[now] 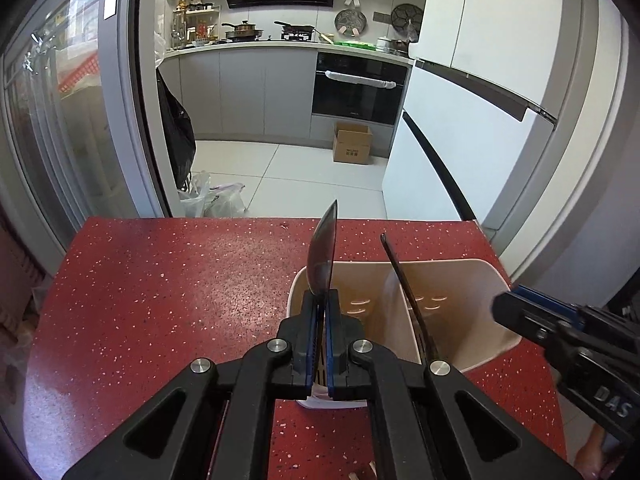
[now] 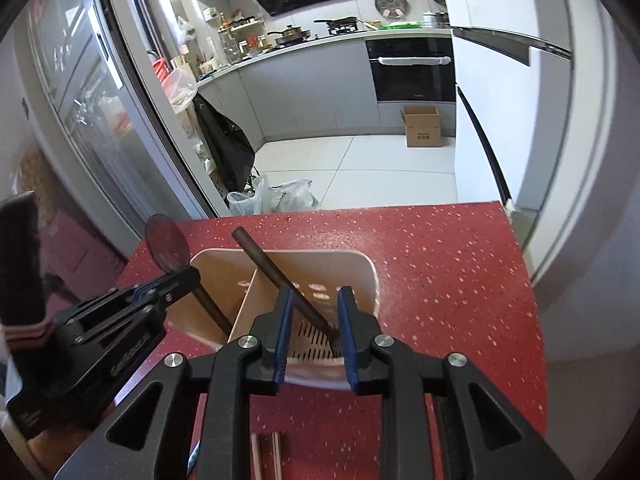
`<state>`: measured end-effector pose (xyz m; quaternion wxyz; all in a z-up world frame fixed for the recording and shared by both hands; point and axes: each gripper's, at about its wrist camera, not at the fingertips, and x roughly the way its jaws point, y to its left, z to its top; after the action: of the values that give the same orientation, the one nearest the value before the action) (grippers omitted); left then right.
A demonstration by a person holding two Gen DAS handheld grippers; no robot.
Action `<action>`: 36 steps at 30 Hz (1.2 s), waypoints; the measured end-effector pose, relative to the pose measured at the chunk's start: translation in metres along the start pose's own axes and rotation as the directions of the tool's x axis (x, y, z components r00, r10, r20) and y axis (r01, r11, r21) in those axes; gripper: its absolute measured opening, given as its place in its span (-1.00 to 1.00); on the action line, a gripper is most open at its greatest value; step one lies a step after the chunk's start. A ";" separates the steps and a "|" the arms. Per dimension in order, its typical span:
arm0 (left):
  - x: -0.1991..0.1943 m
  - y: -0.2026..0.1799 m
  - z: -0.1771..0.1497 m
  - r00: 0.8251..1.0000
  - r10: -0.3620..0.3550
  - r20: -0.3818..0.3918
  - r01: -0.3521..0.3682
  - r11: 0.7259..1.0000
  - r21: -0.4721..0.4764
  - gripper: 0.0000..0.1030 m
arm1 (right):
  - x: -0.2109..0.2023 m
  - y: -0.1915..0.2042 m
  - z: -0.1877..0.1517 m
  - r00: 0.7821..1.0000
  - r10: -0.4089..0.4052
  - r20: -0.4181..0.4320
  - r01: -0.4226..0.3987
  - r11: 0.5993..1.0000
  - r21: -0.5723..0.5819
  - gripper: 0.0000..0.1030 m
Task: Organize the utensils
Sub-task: 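Open the right tool to drop the spoon in the holder while the left tool releases the knife, then move both open tools back to the remaining utensils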
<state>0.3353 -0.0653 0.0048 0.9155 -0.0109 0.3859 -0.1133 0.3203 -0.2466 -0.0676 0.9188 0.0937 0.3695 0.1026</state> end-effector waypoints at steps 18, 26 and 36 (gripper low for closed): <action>-0.005 -0.007 0.013 1.000 -0.007 -0.020 0.008 1.000 0.025 -0.37 | -0.063 -0.027 -0.039 0.999 -0.031 -0.024 0.034 0.989 0.145 -0.40; -0.004 -0.007 0.019 0.999 0.034 0.015 -0.034 0.999 0.013 1.00 | -0.075 -0.032 -0.053 0.998 -0.038 -0.044 0.046 0.982 0.184 -0.39; -0.022 0.005 -0.016 0.990 0.116 -0.075 -0.115 0.993 0.013 1.00 | -0.083 -0.034 -0.070 0.992 -0.048 -0.120 0.071 0.979 0.193 -0.09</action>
<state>0.3103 -0.0551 0.0086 0.9054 0.0195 0.4196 -0.0620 0.2170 -0.2935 -0.0711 0.8849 0.1671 0.4326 0.0433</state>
